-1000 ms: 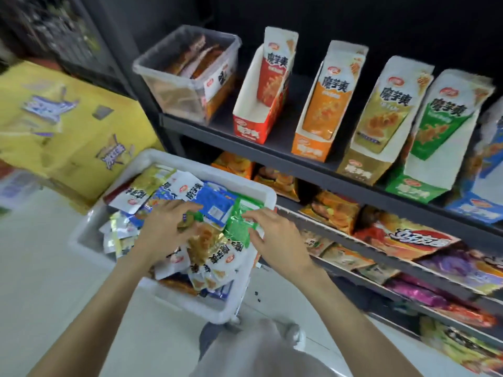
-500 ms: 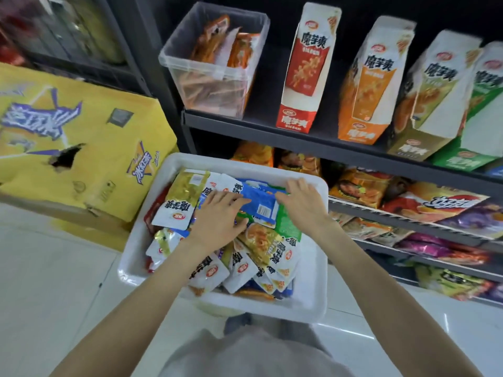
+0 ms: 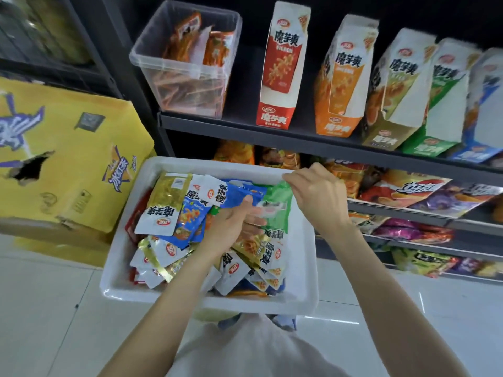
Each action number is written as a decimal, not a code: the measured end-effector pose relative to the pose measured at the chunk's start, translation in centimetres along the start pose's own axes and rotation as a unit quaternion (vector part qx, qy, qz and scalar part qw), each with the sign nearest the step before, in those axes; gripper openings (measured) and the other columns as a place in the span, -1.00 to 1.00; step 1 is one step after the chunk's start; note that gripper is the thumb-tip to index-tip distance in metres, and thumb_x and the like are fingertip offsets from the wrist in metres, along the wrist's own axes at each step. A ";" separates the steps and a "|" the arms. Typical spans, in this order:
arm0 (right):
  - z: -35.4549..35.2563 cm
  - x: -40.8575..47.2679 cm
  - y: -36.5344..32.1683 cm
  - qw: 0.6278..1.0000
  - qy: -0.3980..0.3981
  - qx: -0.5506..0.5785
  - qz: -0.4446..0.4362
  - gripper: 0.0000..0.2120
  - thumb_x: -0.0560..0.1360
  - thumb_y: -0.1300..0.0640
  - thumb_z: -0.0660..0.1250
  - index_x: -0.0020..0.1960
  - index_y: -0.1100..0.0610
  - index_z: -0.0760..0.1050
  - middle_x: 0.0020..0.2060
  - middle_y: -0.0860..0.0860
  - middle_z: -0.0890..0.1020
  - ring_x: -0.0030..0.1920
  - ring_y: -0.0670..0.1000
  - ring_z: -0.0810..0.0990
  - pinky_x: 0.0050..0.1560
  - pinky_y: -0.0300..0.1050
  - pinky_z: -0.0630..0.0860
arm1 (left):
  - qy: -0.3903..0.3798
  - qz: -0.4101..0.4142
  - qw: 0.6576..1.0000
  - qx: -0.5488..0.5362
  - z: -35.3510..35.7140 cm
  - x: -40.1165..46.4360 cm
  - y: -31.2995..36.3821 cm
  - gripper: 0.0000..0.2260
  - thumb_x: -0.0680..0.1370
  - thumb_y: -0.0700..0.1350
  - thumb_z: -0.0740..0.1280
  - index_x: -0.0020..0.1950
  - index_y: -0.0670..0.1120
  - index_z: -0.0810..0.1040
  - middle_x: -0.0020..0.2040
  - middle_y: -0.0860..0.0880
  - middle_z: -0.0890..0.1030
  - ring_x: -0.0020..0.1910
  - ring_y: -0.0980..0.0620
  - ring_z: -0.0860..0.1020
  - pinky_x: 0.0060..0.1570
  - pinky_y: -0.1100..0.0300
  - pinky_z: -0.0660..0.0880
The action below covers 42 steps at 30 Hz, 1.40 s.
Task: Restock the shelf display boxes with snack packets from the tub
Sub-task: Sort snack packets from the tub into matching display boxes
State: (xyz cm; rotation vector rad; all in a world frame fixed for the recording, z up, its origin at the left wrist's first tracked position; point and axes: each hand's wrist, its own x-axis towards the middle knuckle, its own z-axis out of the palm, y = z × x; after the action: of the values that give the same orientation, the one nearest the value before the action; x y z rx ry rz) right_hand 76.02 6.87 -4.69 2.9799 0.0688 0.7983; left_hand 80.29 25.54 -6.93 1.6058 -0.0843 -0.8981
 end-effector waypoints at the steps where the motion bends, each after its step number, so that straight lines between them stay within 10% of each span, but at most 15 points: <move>1: -0.8 -0.4 -0.3 0.998 0.049 0.023 0.012 -0.79 0.31 0.37 0.50 -0.13 0.12 0.67 -0.27 -0.03 0.67 -0.30 0.05 0.52 -0.36 -0.17 0.43 | -0.019 -0.024 0.998 -0.057 0.7 -0.3 0.4 -0.60 0.60 0.17 0.06 0.13 -0.05 0.54 -0.08 -0.02 0.70 -0.16 0.01 0.67 -0.23 0.19 0.59; 7: -3.1 -5.3 -3.7 0.991 0.102 0.085 0.018 -0.85 0.39 0.25 0.50 -0.04 0.14 0.68 -0.08 -0.03 0.70 -0.11 0.02 0.49 -0.24 -0.07 0.43 | 0.019 0.029 0.959 -0.282 3.7 -1.1 2.8 -0.74 0.51 0.03 0.27 0.07 -0.12 0.52 -0.08 -0.06 0.68 -0.18 0.05 0.66 -0.24 0.24 0.58; 11: -2.9 -6.8 -2.3 0.984 0.046 0.174 0.014 -0.76 0.54 0.00 0.34 0.08 0.12 0.65 0.06 -0.03 0.66 0.05 0.03 0.53 -0.04 -0.07 0.47 | 0.099 0.082 0.980 -0.152 4.8 -0.5 3.6 -0.71 0.55 -0.23 0.31 0.24 -0.03 0.40 0.10 0.02 0.60 -0.02 0.13 0.60 -0.19 0.32 0.56; 16: -6.3 -4.6 3.4 0.937 0.055 0.290 0.189 -0.63 0.56 -0.04 0.26 0.29 0.10 0.49 0.13 -0.11 0.54 0.09 -0.07 0.53 0.12 -0.41 0.40 | 0.004 0.202 0.978 0.053 7.3 1.4 7.0 -0.56 0.54 -0.26 0.32 0.28 0.05 0.21 0.19 0.14 0.52 0.16 0.19 0.53 0.07 0.20 0.55; 22: -11.0 -1.7 13.6 0.853 0.050 0.409 0.321 -0.32 0.50 0.09 0.39 0.48 -0.11 0.10 0.06 -0.18 0.53 -0.12 -0.19 0.64 -0.18 -0.31 0.59 | -0.102 0.343 0.865 0.352 13.9 5.3 13.6 -0.42 0.54 -0.13 0.36 0.44 0.06 0.13 0.21 0.05 0.57 0.13 0.01 0.56 0.15 -0.05 0.47; 28: -13.4 -0.7 23.0 0.883 0.137 0.336 0.298 -0.81 0.56 0.16 0.33 0.13 0.03 0.38 -0.21 -0.18 0.51 -0.30 -0.19 0.63 -0.33 -0.19 0.59 | -0.052 0.437 0.813 0.382 22.0 9.8 20.1 -0.41 0.55 -0.05 0.34 0.49 0.03 0.12 0.24 -0.10 0.55 0.13 -0.06 0.56 0.11 -0.01 0.51; 34: -13.7 0.6 29.5 0.926 0.226 0.165 0.251 -0.82 0.56 0.17 0.28 0.14 0.19 0.46 -0.20 -0.13 0.54 -0.26 -0.08 0.60 -0.23 -0.17 0.55 | -0.008 0.498 0.773 0.392 27.8 13.8 23.0 -0.51 0.58 -0.02 0.27 0.45 -0.04 0.17 0.09 -0.06 0.62 -0.09 -0.05 0.63 -0.15 -0.06 0.57; 42: -9.9 2.8 32.7 0.962 0.179 0.089 0.184 -0.82 0.57 0.21 0.24 0.16 0.21 0.47 -0.13 0.06 0.63 -0.24 0.04 0.61 -0.24 -0.10 0.51 | 0.048 0.441 0.795 0.413 28.6 18.1 23.0 -0.44 0.57 -0.06 0.29 0.50 -0.10 0.13 0.21 -0.06 0.53 0.16 0.02 0.50 -0.04 0.21 0.43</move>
State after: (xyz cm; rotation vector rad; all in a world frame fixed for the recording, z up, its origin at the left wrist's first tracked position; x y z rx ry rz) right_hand 74.40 -25.19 7.35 3.0083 -0.4329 1.4387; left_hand 85.89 -13.19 5.05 2.0675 -1.1975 0.0161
